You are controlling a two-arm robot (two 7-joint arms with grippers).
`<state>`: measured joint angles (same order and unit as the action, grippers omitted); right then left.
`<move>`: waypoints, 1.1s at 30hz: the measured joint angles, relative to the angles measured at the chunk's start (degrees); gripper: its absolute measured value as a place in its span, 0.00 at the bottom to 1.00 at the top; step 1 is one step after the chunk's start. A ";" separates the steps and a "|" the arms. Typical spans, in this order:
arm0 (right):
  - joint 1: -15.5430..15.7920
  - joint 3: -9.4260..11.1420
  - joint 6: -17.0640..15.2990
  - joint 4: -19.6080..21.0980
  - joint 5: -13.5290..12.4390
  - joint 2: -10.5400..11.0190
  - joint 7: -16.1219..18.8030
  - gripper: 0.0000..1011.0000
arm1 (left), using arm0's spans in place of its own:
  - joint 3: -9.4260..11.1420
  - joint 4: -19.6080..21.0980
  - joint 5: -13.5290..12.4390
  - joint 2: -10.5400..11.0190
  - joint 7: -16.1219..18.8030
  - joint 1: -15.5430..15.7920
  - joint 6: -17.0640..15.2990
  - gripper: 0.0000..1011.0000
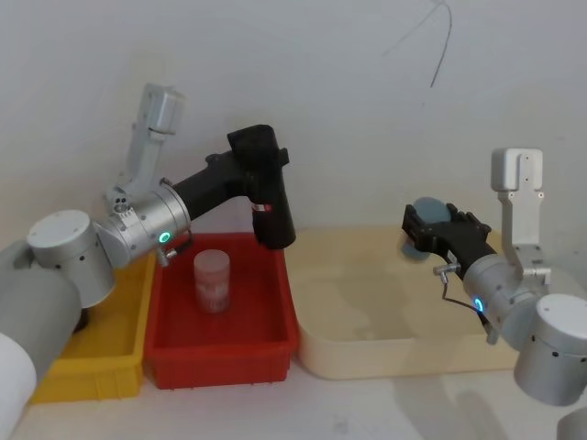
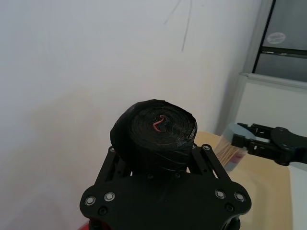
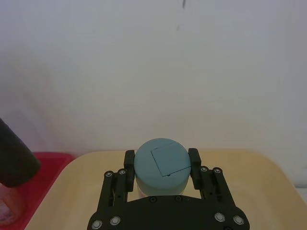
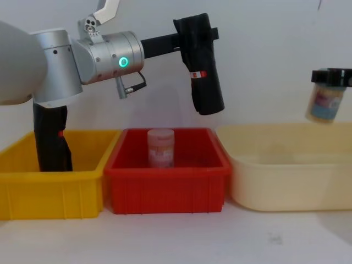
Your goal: Pick up the garbage bag with the one hand and transfer it to the other hand.
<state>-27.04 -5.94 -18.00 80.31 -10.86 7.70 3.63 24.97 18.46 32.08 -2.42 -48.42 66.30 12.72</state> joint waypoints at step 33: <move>0.18 2.65 2.53 -1.76 -2.36 -1.59 1.86 0.99 | 3.01 -13.56 3.50 -3.39 -5.79 6.56 4.73 0.43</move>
<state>-26.85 -3.29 -15.47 78.55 -13.22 6.11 5.49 27.97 4.91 35.58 -5.81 -54.21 72.86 17.45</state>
